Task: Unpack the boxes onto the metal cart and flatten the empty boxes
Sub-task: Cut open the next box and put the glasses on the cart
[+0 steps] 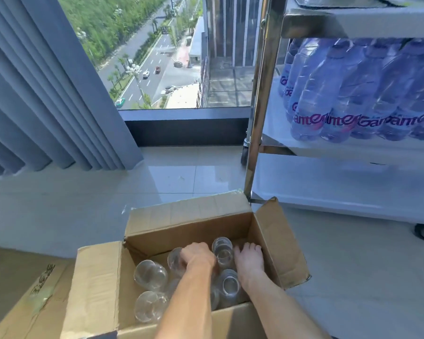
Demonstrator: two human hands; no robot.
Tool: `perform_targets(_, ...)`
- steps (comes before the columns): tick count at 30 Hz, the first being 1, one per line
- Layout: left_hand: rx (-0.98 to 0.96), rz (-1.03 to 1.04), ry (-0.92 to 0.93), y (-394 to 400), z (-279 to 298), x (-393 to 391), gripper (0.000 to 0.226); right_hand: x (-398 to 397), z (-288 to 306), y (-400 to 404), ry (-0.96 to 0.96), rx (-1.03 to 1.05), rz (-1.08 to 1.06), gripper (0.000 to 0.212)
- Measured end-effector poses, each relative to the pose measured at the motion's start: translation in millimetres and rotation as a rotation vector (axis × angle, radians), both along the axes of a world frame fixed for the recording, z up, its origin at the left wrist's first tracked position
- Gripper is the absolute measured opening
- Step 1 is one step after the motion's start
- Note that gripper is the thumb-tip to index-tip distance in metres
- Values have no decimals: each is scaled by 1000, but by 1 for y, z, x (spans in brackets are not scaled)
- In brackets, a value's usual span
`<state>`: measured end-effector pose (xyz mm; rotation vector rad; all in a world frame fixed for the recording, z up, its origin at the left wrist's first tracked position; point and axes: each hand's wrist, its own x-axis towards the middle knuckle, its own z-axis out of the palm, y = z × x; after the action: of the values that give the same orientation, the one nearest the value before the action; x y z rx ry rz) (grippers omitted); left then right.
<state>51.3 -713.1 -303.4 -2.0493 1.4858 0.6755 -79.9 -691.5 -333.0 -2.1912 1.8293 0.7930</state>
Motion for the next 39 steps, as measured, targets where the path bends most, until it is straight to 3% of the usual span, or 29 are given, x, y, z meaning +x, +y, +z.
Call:
perform_targets(4,-42,78,-52,18,2,4,54,-10,9,12,-97,-62,-18,57)
perform_targets(10,-91,162,43,18,-8,2,51,-18,21,4,-242,-96,-29,47)
perform_targets(23,-325,96,-79,29,-35,-15,39,-24,14,2,-220,-193,58,46)
perform_targets(29,-312,93,-49,39,-2,-11,34,-22,21,5,-220,-181,44,49)
perform_targets(33,-320,124,46,35,27,-8,47,-18,49,3,-268,-177,6,49)
perform_targets(37,-428,202,169,38,57,-18,46,-18,82,4,-350,-184,-52,52)
perform_targets(39,-452,235,202,43,73,-25,58,-25,99,9,-401,-179,-96,55)
